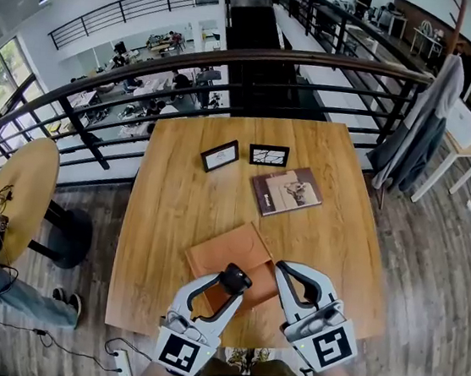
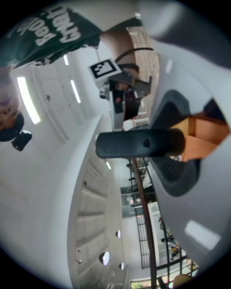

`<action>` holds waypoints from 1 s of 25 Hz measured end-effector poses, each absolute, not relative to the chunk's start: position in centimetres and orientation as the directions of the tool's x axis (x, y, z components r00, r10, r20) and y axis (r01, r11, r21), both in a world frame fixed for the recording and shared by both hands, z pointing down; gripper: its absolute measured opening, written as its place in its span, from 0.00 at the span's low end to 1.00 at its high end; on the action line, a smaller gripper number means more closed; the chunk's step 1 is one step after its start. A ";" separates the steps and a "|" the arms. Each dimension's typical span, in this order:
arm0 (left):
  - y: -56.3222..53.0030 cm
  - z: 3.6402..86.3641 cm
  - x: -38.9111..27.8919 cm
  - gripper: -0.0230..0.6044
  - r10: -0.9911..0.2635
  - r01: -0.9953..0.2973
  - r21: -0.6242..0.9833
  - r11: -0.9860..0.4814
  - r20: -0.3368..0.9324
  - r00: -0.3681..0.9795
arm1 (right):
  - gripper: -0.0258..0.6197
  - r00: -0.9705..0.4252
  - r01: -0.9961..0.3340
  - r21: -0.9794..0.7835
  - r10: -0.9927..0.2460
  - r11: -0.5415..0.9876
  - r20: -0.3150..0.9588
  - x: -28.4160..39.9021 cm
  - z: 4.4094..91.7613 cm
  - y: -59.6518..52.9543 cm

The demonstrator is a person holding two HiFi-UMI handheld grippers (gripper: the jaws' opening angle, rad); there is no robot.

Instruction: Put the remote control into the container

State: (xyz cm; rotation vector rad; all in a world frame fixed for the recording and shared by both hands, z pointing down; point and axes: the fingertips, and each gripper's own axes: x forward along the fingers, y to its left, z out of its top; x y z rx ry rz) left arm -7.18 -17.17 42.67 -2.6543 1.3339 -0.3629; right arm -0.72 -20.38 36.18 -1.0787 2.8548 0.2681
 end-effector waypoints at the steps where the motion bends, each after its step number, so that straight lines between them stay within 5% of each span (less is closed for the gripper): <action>1: -17.2 43.3 -7.0 0.33 -0.805 -0.770 -0.233 -0.594 0.160 0.572 | 0.06 -0.749 -0.662 0.134 -0.649 0.737 -0.134 -0.7 36.2 -20.4; 25: -18.1 58.1 -5.4 0.33 -0.674 -0.757 -0.054 -0.651 0.499 0.545 | 0.07 -0.704 -0.710 0.121 -0.700 0.694 -0.119 1.4 37.2 -20.5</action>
